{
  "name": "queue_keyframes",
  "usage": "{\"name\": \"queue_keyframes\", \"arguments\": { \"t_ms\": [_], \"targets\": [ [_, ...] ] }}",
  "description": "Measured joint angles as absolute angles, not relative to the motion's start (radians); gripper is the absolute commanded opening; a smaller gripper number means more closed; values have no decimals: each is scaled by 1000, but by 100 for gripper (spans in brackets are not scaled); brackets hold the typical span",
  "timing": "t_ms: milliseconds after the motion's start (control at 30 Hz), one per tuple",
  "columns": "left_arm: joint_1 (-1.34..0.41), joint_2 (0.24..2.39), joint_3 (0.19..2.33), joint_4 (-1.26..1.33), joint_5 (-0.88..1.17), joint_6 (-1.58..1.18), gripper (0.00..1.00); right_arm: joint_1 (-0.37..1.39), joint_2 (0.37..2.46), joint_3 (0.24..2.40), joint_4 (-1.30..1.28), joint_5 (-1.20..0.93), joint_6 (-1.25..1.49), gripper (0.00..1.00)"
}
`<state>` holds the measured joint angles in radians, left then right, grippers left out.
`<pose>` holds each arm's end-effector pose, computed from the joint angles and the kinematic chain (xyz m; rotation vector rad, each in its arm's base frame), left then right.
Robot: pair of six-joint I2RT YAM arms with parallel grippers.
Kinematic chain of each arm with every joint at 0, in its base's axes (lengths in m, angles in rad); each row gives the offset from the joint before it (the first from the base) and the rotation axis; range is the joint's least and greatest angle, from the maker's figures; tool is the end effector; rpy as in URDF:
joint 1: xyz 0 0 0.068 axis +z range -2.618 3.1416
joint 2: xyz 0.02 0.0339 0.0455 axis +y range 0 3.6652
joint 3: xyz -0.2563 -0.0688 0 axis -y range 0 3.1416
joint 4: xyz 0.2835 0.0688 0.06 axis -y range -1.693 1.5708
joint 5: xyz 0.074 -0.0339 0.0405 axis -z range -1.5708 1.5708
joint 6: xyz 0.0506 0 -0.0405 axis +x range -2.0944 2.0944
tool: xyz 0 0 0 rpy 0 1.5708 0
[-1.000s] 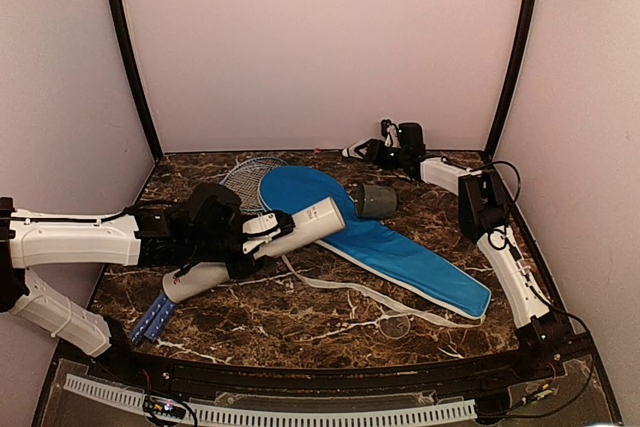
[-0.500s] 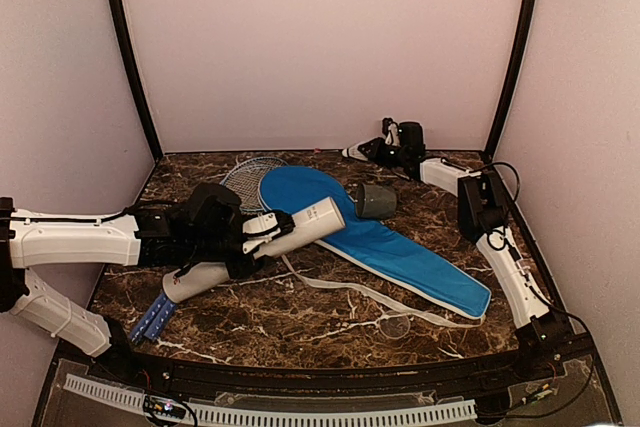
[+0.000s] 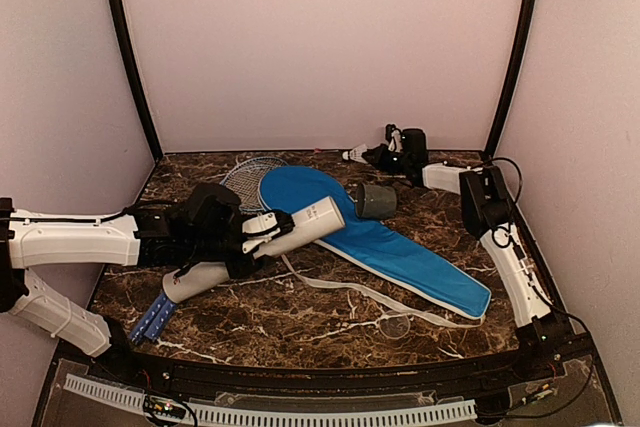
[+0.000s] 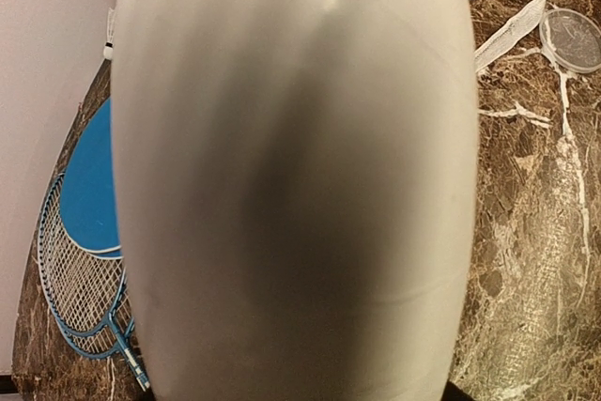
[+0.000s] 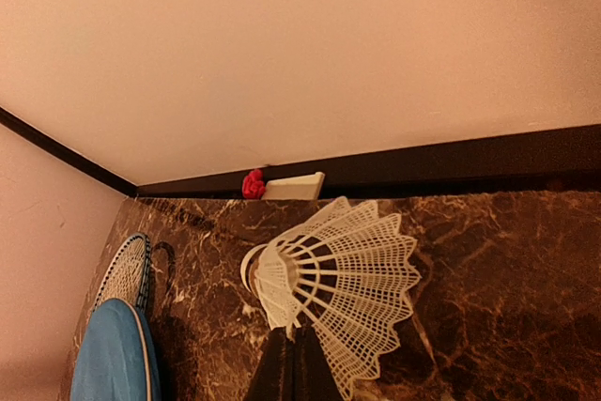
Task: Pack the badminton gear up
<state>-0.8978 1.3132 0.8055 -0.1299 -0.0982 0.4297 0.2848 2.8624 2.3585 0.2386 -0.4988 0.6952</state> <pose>0.2105 -0.2562 0.2019 1.3175 1.7732 -0.1524 0.6246 0.2081 0.0687 0.0252 1.9594 1.1243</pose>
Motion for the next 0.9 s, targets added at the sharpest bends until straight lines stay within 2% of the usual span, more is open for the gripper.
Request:
{"name": "queue_keyframes", "arguments": {
  "t_ms": [367, 433, 667, 900],
  "targets": [
    [-898, 1306, 805, -130, -93, 425, 57, 201, 2529, 1956, 283, -498, 697, 0],
    [-898, 1303, 805, -130, -91, 422, 57, 187, 2435, 1879, 282, -497, 698, 0],
    [-901, 1277, 805, -129, -76, 417, 57, 187, 2086, 1592, 245, -509, 440, 0],
    [-922, 1258, 805, -129, -69, 418, 57, 194, 1684, 1336, 119, -570, 308, 0]
  ]
}}
